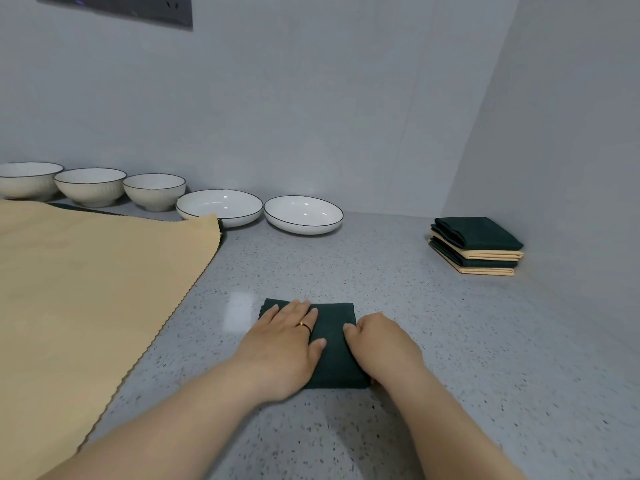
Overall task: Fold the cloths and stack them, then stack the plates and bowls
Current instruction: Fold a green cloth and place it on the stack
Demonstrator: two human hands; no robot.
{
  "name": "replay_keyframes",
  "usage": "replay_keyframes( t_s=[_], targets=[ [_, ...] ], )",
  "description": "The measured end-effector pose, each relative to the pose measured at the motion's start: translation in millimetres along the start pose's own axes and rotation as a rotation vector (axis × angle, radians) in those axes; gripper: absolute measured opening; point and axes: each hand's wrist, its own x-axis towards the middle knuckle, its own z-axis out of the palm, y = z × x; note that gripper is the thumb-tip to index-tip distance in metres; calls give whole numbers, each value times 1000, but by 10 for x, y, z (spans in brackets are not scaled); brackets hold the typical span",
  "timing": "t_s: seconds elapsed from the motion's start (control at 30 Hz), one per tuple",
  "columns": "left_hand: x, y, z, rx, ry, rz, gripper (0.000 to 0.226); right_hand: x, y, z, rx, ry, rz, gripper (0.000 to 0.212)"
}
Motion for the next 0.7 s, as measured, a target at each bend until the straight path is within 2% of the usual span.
replay_keyframes(
  t_s=[0.1,0.13,0.23,0.27,0.33,0.43,0.7],
  targets=[
    [-20,3,21,19,-23,-13,56,-57,-38,3,-50,52,-27,19],
    [-27,3,24,25,-29,-13,56,-81,-61,5,-104,67,-43,25],
    [-31,10,19,28,-38,-18,56,-111,-135,33,-366,147,-178,61],
    [-32,13,14,27,-37,-19,55,-107,-164,46,-420,145,-233,65],
    [-34,14,12,25,-35,-15,55,-60,-187,85,-382,56,-334,61],
    [-34,18,2,16,-44,-22,55,11,-137,122,-207,-81,-375,51],
    [-43,9,-26,4,-77,-43,58,-16,12,86,-320,-133,-341,60]
  ],
)
